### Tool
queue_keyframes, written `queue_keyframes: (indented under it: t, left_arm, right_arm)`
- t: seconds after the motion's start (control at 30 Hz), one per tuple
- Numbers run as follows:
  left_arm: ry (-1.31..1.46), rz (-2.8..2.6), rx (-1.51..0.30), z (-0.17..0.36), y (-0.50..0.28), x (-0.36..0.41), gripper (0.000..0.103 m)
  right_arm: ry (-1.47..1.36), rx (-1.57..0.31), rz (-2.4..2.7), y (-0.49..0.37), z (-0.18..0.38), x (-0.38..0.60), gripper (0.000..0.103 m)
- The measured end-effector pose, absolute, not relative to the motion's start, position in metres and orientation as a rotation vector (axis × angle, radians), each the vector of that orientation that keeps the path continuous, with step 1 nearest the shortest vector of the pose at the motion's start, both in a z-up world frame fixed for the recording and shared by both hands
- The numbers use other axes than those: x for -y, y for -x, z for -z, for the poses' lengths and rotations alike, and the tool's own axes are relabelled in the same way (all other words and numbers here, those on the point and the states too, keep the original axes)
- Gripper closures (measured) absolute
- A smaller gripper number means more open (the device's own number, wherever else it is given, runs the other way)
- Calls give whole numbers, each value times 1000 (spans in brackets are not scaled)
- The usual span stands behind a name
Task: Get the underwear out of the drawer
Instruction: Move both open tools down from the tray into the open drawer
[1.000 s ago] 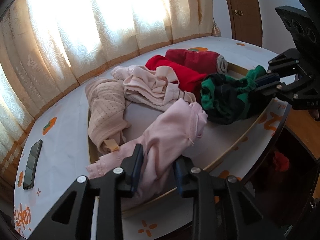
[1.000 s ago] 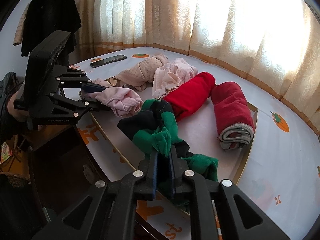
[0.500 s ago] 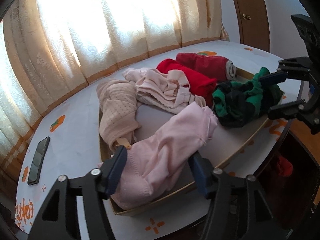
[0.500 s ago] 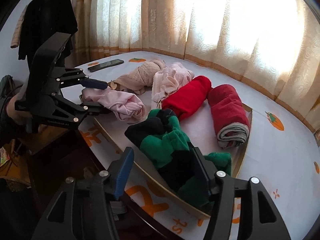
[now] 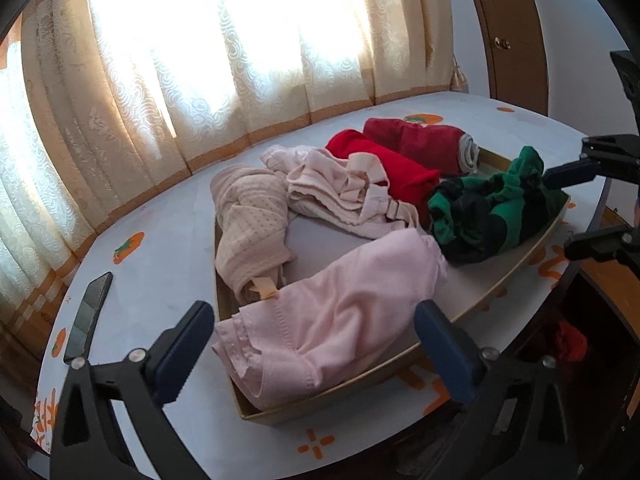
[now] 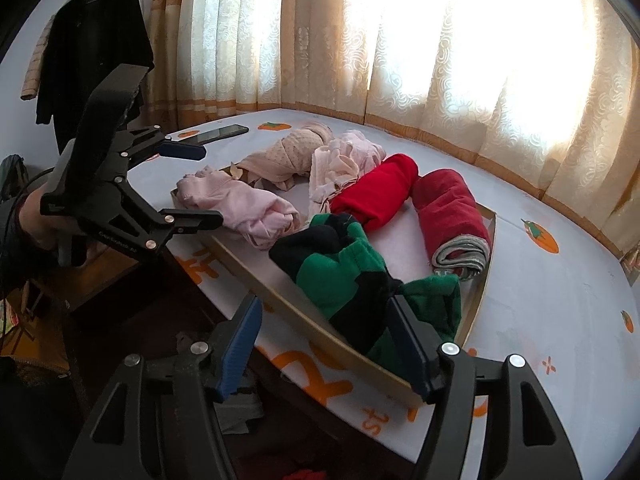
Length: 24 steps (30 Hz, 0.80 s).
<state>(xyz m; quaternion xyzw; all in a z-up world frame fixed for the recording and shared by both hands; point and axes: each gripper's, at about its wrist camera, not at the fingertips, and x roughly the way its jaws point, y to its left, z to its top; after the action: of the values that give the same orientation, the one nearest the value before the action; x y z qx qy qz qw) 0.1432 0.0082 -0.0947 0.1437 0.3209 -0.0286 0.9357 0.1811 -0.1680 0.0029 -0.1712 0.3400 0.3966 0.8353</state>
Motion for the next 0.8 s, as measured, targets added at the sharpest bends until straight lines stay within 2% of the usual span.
queue_keyframes:
  t: [0.27,0.4,0.8]
  left_arm:
    - [-300,99,-629,91,-121,4,1]
    - [-297,121,-624,93,-106,11,1]
    - [-277,164,-663,127,-65,24,1]
  right_arm:
    - [317,-705,-832,-153,-13,181,35]
    - [310,-702,-831,-135,-12,187,32]
    - [344,-759,-795,-100,28,199,30]
